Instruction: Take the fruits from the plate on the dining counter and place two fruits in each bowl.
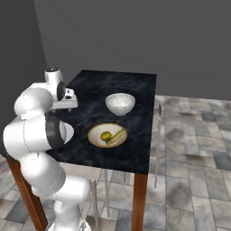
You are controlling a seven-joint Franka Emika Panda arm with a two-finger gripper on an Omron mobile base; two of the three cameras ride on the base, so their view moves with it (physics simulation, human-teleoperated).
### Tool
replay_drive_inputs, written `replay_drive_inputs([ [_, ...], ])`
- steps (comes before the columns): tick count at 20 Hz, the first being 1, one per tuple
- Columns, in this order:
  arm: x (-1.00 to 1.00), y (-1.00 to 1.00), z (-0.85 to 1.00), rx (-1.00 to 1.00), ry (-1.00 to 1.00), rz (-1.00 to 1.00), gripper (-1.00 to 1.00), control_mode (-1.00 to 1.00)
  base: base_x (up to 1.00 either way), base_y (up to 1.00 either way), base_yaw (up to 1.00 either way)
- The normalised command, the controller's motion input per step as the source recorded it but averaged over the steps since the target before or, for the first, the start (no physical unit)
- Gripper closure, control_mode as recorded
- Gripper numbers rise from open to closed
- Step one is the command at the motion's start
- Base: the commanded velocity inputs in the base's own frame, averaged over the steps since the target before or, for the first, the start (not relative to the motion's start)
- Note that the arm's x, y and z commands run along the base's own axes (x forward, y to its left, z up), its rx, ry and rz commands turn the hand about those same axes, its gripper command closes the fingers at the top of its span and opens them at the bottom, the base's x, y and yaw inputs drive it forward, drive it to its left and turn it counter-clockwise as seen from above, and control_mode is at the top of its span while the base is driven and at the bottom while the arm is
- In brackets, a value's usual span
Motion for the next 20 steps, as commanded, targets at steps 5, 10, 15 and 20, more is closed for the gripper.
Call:
replay_drive_inputs([
  [5,0.02,0.7,-0.24,0.01,-0.02,-0.01,-1.0,-1.0,0.0,0.0,0.0],
  [10,0.07,0.0,-0.74,0.08,-0.01,-0.06,-1.0,-1.0,0.0,0.0,0.0],
  [15,0.32,-0.02,-0.34,0.0,0.0,-0.02,-1.0,-1.0,0.0,0.0,0.0],
  [20,0.41,0.07,-0.23,0.0,0.0,0.0,-1.0,-1.0,0.0,0.0,0.0],
])
